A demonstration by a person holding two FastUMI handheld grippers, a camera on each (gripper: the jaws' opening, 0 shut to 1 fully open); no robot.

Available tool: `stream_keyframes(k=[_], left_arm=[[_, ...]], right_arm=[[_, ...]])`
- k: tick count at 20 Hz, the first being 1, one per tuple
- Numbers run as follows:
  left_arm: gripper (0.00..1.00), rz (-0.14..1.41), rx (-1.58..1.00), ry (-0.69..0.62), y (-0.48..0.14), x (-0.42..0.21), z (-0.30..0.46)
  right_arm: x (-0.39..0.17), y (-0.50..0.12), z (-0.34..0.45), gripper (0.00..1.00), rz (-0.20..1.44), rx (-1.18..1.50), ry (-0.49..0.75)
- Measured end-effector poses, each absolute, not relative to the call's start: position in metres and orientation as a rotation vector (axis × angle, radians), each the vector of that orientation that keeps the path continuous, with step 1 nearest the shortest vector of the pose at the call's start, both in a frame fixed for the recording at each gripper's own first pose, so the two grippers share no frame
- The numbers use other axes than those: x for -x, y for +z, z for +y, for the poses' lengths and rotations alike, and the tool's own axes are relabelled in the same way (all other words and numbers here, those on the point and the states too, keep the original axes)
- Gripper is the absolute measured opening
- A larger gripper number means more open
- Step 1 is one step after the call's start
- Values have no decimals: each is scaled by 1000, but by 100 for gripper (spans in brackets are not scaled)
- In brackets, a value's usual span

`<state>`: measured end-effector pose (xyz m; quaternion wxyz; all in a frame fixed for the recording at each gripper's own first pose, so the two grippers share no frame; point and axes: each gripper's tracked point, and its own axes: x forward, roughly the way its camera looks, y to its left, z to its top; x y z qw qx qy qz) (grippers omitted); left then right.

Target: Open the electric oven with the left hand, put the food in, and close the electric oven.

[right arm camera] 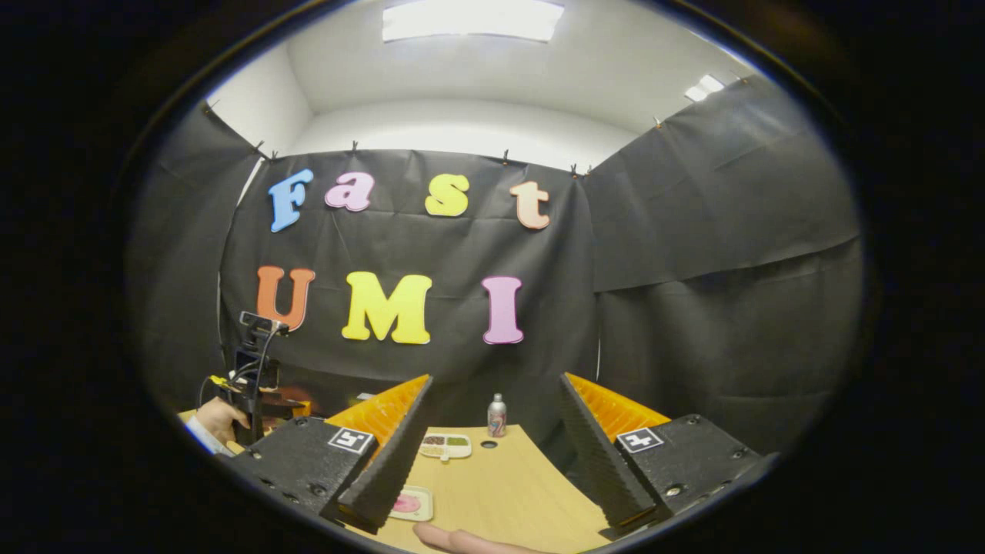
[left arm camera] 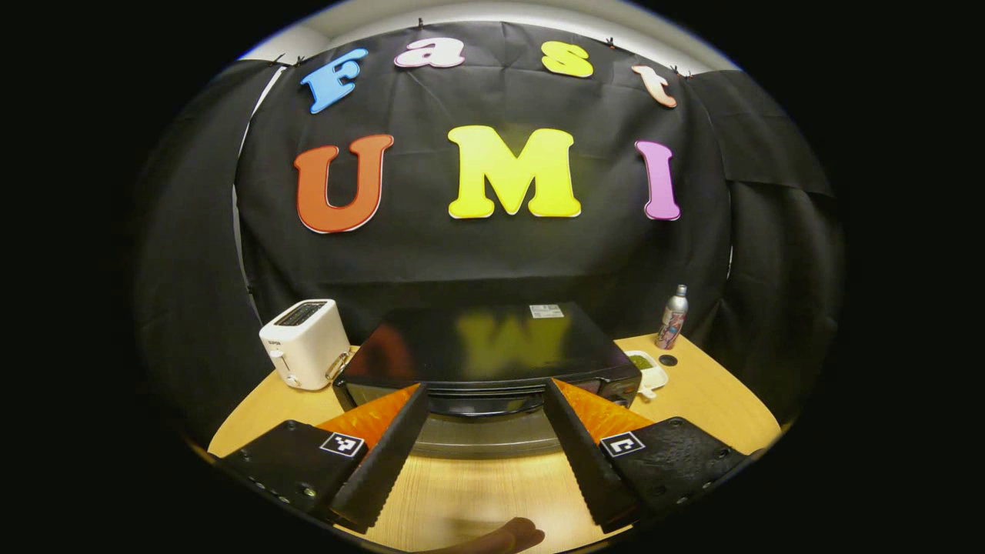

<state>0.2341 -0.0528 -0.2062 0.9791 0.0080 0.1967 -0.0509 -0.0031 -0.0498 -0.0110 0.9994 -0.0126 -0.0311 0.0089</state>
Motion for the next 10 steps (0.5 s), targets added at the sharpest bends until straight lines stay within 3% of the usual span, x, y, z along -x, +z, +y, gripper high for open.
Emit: stream_keyframes(k=[3, 10], left_arm=[[96, 453, -3, -89, -223, -255, -52], [95, 516, -41, -99, -237, -268, -50]], right_arm=[[-1, -10, -62, 98, -69, 44, -36], [-4, -17, -62, 98, -63, 25, -18]])
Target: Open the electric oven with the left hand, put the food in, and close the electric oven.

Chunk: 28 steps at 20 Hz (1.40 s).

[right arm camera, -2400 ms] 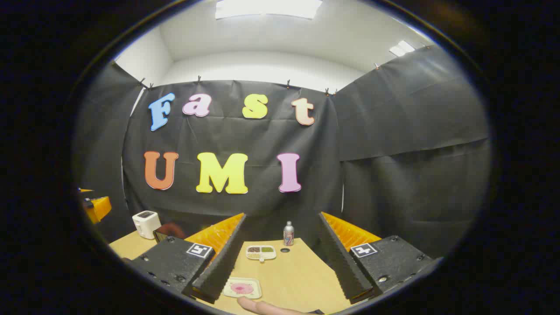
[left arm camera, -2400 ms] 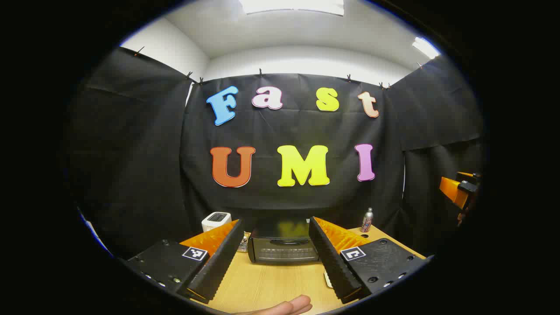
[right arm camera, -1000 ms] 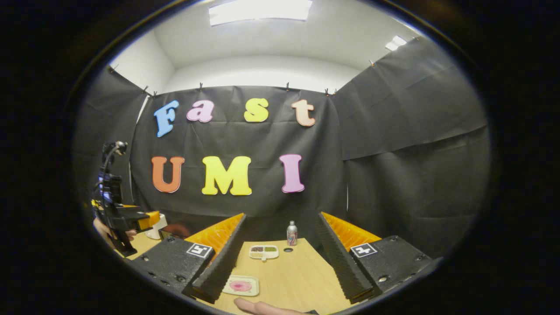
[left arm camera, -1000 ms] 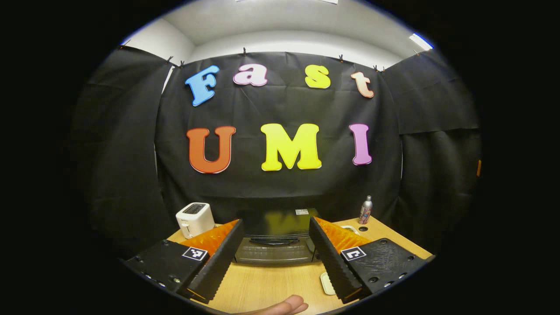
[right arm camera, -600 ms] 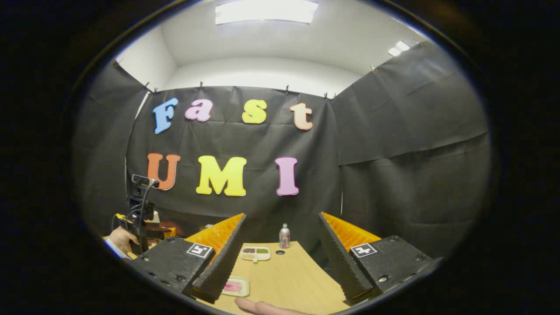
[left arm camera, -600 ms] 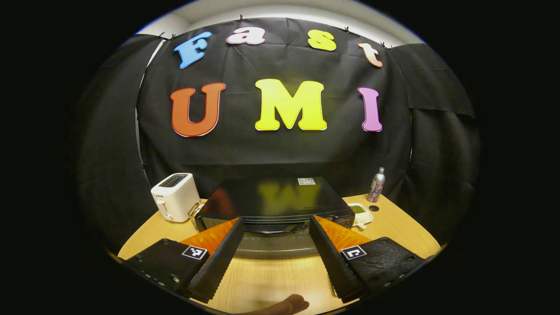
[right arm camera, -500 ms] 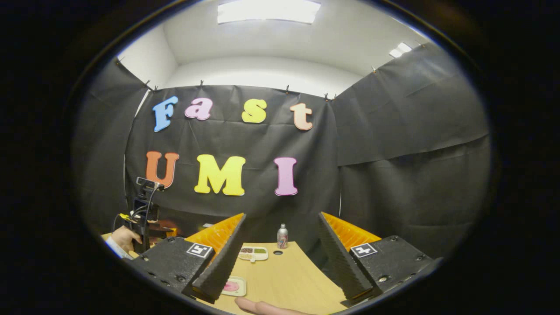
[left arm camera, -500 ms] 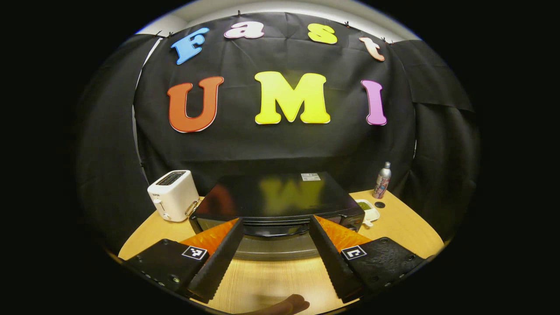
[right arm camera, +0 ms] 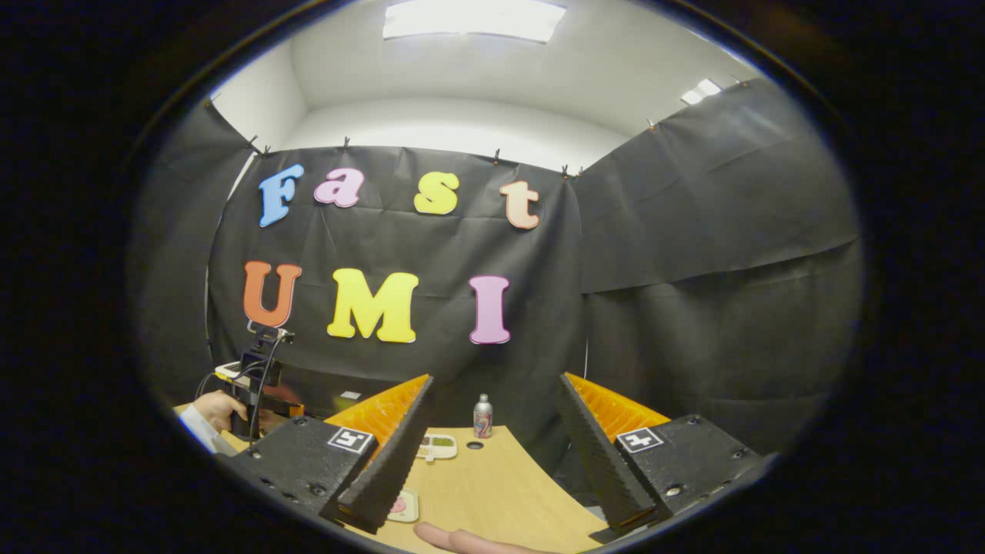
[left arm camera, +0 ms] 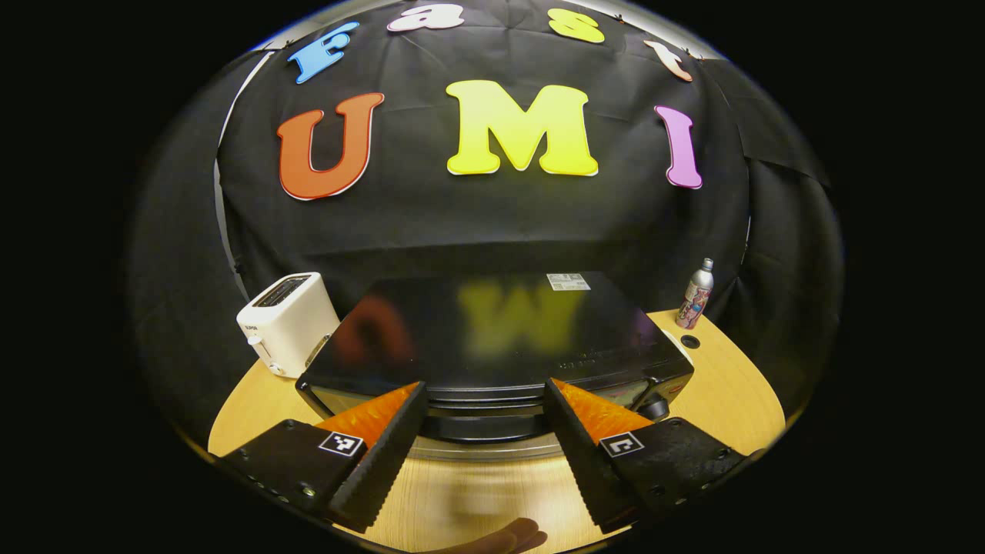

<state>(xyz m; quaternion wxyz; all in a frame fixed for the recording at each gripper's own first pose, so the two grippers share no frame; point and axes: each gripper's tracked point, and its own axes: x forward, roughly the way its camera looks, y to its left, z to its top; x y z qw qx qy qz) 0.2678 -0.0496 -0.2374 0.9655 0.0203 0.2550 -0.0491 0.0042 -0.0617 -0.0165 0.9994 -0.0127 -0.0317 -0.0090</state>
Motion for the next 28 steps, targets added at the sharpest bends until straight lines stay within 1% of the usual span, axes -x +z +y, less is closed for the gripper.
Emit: stream_keyframes(k=[5, 9, 10, 11, 12, 14, 17, 24, 28], left_arm=[[96, 519, -27, -94, -237, -263, -51], [96, 465, -40, -100, -237, -247, -51], [96, 459, -40, -98, -238, -241, -51], [96, 449, -43, -97, -239, -237, -51], [96, 436, -44, -94, -240, -234, -50], [96, 414, -47, -99, -241, -222, -51], [96, 420, -45, -108, -250, -202, -49], [95, 448, -51, -125, -280, -150, -47], [95, 438, -56, -122, -295, -134, -46]], right_arm=[[-3, -25, -78, 98, -31, -4, -56], [9, -24, -82, 98, -34, -41, -67], [12, -28, -84, 100, -25, -51, -68], [13, -32, -88, 98, -12, -61, -72], [14, -35, -92, 100, -5, -71, -81], [16, -34, -104, 98, -12, -87, -111], [19, -37, -112, 96, -11, -66, -146], [34, -27, -108, 96, -47, -73, -142], [37, -26, -102, 96, -56, -64, -151]])
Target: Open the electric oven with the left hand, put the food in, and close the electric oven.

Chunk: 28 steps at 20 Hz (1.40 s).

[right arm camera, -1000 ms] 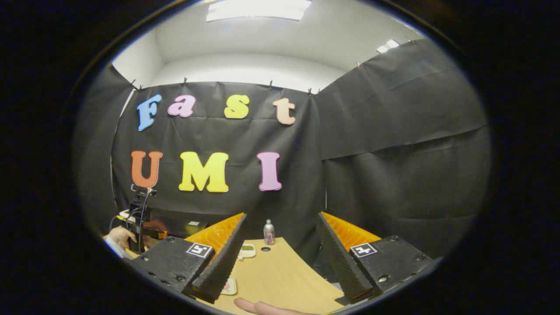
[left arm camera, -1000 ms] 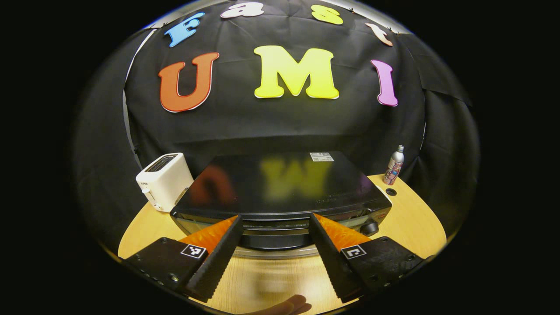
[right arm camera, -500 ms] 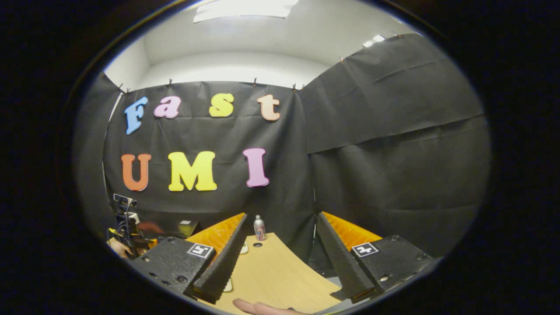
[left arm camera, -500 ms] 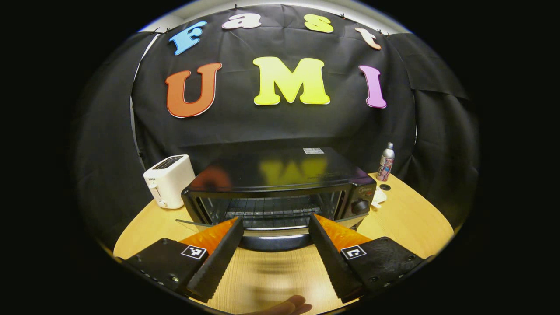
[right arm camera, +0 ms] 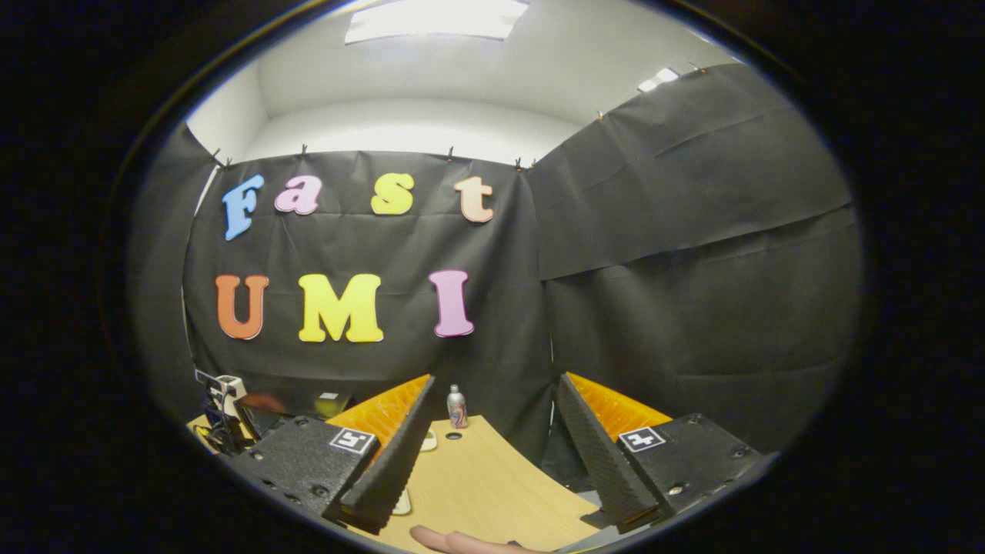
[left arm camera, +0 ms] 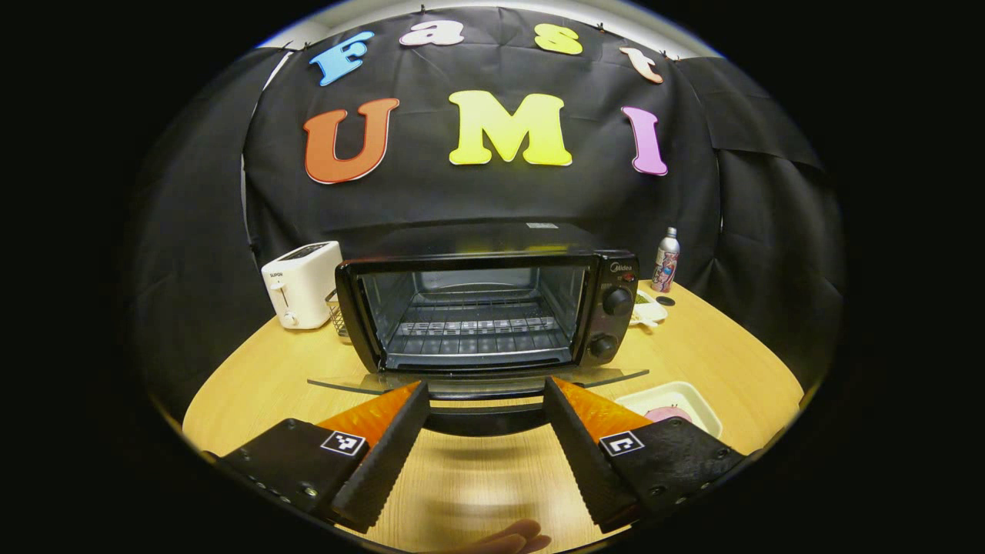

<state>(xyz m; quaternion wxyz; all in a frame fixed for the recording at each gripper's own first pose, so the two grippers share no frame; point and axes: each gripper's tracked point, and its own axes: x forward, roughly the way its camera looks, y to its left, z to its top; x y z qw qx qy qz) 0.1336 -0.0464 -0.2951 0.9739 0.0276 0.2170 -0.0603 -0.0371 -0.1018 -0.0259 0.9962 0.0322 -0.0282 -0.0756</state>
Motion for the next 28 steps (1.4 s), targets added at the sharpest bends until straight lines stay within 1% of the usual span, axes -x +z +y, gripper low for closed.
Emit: stream_keyframes(k=[1, 2, 3, 4, 5, 6, 12, 15, 16, 17, 18, 20, 21, 24, 28], left_arm=[[94, 435, -66, -122, -299, -130, -46], [94, 435, -65, -120, -304, -127, -45], [95, 436, -58, -116, -308, -124, -44], [94, 439, -50, -113, -312, -122, -43], [94, 442, -50, -111, -316, -120, -43], [94, 444, -51, -109, -319, -116, -44], [94, 479, -46, -106, -350, -103, -43], [95, 496, -29, -100, -361, -98, -37], [96, 499, -19, -97, -363, -96, -34], [96, 503, -18, -95, -367, -95, -32], [97, 508, -16, -94, -370, -94, -29], [97, 516, 7, -96, -373, -93, -25], [97, 514, 11, -95, -372, -93, -22], [97, 476, 34, -93, -356, -90, -11], [96, 391, 33, -75, -315, -85, 7]], right_arm=[[38, -24, -97, 96, -63, -66, -145], [38, -24, -95, 100, -64, -65, -144], [38, -25, -93, 96, -65, -62, -141], [38, -25, -91, 96, -65, -60, -136], [38, -25, -90, 100, -64, -57, -133], [37, -27, -89, 96, -62, -56, -130], [31, -40, -85, 96, -43, -47, -115], [21, -50, -87, 96, -24, -47, -116], [17, -53, -86, 100, -15, -49, -115], [14, -56, -83, 96, -6, -46, -106], [8, -55, -77, 100, -8, -44, -87], [-8, -56, -66, 100, -1, -25, -54], [-17, -59, -64, 96, 4, -12, -43], [-49, -71, -52, 96, 39, 23, -19], [-93, -122, -27, 96, 184, 44, 40]])
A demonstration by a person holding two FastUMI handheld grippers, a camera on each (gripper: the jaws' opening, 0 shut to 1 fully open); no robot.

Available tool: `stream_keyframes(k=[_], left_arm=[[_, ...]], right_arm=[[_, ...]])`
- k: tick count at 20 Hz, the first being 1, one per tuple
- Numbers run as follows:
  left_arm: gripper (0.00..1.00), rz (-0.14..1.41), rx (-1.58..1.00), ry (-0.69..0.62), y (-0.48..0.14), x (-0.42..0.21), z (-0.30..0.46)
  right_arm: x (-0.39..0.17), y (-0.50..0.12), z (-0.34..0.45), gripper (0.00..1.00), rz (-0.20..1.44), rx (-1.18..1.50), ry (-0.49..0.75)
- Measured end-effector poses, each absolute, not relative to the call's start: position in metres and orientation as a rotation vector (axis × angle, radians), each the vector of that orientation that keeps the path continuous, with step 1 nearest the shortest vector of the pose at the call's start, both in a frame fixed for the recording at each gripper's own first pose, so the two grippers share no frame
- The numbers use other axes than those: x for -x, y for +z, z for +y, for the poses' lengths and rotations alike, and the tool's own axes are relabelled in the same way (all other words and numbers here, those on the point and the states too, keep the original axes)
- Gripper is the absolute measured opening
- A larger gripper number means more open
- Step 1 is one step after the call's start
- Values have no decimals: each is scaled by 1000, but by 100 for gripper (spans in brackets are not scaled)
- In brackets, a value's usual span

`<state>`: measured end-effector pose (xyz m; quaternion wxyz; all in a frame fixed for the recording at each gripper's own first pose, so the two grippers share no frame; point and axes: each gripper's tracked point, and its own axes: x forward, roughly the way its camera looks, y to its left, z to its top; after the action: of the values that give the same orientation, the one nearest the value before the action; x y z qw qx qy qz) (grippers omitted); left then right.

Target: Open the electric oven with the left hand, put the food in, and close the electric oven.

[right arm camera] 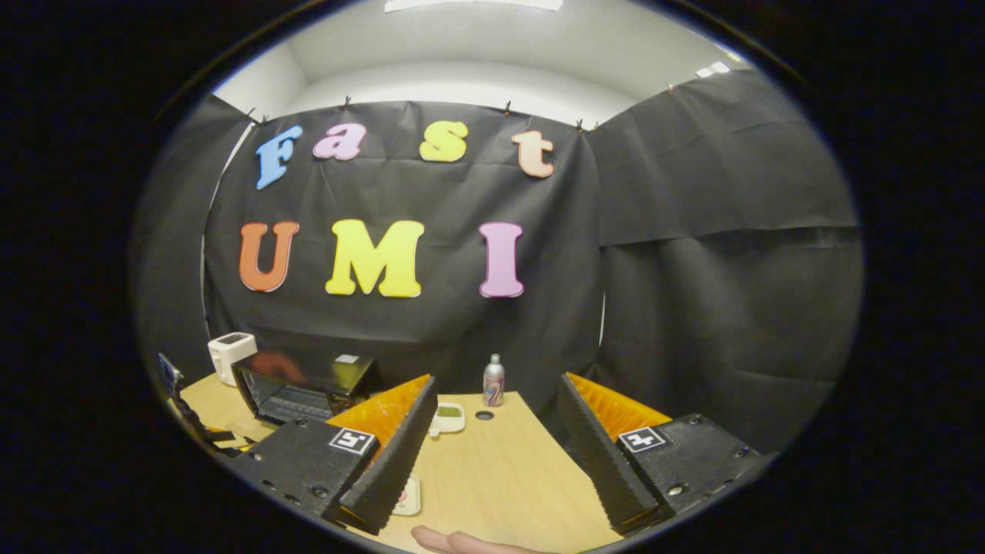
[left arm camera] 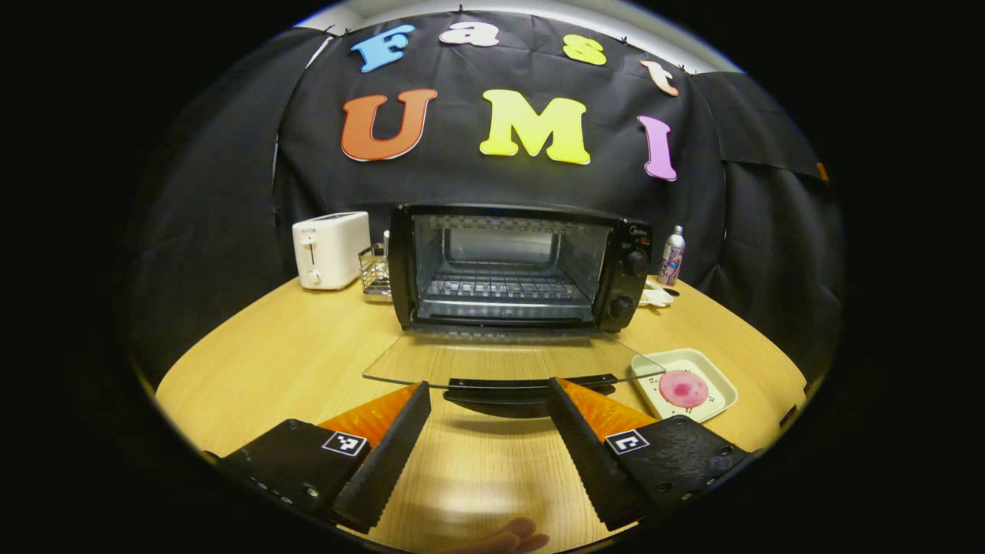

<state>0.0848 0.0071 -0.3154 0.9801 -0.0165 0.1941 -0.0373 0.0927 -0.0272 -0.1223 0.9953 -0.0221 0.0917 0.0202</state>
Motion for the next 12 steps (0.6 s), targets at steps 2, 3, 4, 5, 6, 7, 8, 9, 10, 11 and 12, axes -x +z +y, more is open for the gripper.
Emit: stream_keyframes(k=[2, 3, 4, 5, 6, 7, 8, 9, 10, 11, 12], left_arm=[[96, 348, 29, -59, -291, -81, 15], [96, 323, 35, -54, -279, -81, 18], [96, 298, 35, -50, -266, -79, 20], [96, 270, 31, -43, -254, -80, 22], [96, 246, 29, -46, -244, -84, 23], [96, 236, 19, -51, -239, -89, 22], [96, 236, 12, -38, -238, -92, 25], [96, 238, 11, -36, -238, -96, 25], [96, 235, 18, -45, -236, -102, 20], [96, 232, 31, -58, -234, -109, 14], [96, 250, 42, -59, -238, -114, 11]], right_arm=[[-110, -156, -9, 97, 280, 43, 95], [-120, -176, -2, 97, 340, 47, 120], [-129, -198, 5, 97, 398, 56, 143], [-136, -220, 10, 97, 456, 66, 157], [-142, -238, 10, 97, 504, 69, 156], [-145, -248, 11, 98, 528, 62, 161], [-149, -253, 13, 98, 539, 50, 164], [-150, -253, 14, 97, 543, 37, 166], [-151, -252, 14, 97, 540, 36, 167], [-151, -250, 14, 97, 525, 44, 170], [-152, -246, 13, 97, 505, 53, 168]])
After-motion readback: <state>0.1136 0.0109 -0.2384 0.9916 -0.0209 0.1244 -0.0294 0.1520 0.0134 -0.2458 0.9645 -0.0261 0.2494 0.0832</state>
